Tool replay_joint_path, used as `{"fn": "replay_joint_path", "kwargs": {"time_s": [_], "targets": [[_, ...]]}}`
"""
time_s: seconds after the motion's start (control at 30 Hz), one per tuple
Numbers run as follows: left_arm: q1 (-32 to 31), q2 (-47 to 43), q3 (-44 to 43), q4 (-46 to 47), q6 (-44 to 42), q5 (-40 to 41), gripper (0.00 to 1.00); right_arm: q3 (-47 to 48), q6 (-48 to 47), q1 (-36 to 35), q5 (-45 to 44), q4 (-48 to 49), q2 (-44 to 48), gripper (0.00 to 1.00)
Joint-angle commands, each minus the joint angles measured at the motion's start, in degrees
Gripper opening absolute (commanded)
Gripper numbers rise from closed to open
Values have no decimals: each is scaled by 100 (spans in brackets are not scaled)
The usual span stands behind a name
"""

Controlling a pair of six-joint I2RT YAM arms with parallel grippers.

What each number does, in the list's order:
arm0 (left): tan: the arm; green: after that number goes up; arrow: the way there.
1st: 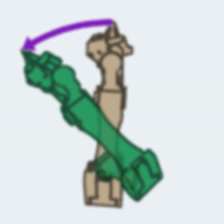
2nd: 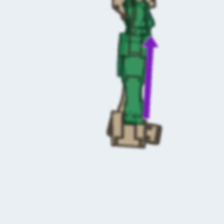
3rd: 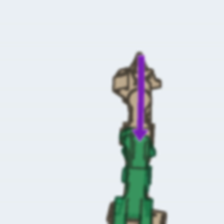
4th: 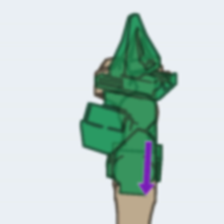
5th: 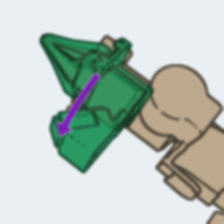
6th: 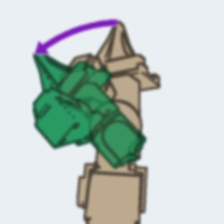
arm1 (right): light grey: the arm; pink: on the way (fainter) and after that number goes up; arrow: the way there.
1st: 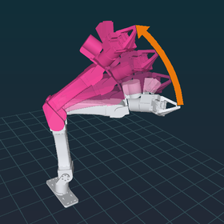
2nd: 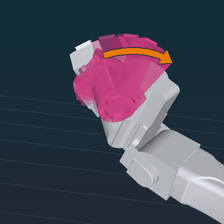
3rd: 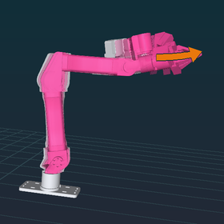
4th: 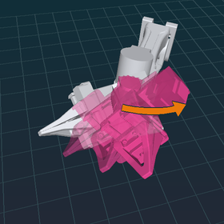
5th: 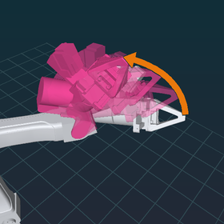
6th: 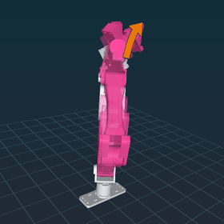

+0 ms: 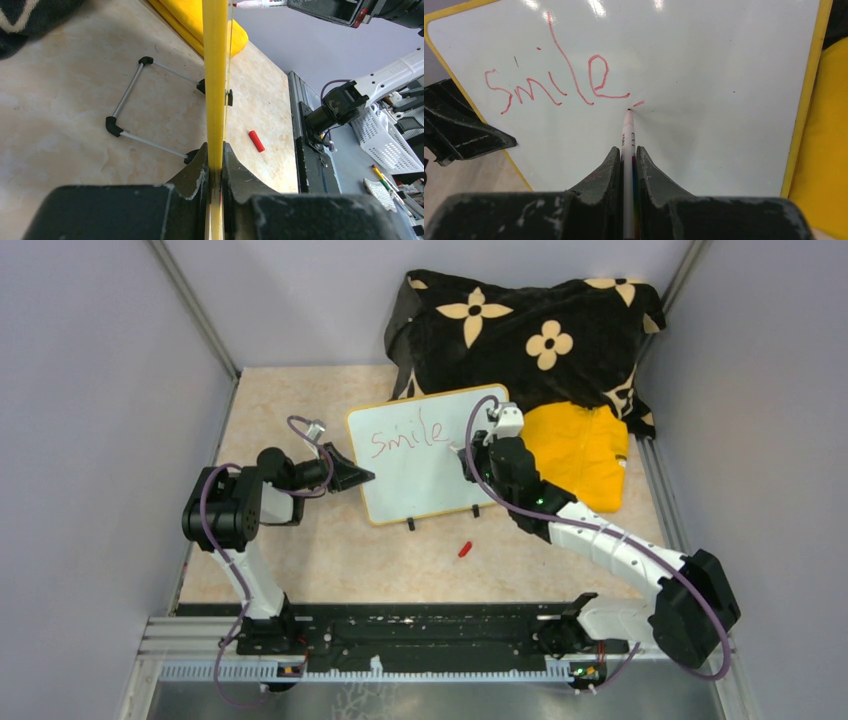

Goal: Write a sentence on the whiteboard

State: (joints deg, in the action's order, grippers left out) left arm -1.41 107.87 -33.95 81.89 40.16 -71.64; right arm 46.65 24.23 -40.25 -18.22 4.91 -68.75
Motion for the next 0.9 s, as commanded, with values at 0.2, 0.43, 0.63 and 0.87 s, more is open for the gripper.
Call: {"fn": "replay_joint_path", "kwargs": {"time_s": [0.2,0.43,0.63,0.87], "targets": [[-29,17,-41,-204,-321,40,0,33,0,-283,196,-214,1053,0],[-27,-7,-41,-249,-346,40,0,-255,-683,-1581,-936,-43,927,0],[-34,10,-49,-317,-405,33,0,-240,-1116,-2301,-1469,495,219,0],[-26,2,-48,-395,-464,34,0,-27,-1211,-2409,-1494,865,-468,0]]}}
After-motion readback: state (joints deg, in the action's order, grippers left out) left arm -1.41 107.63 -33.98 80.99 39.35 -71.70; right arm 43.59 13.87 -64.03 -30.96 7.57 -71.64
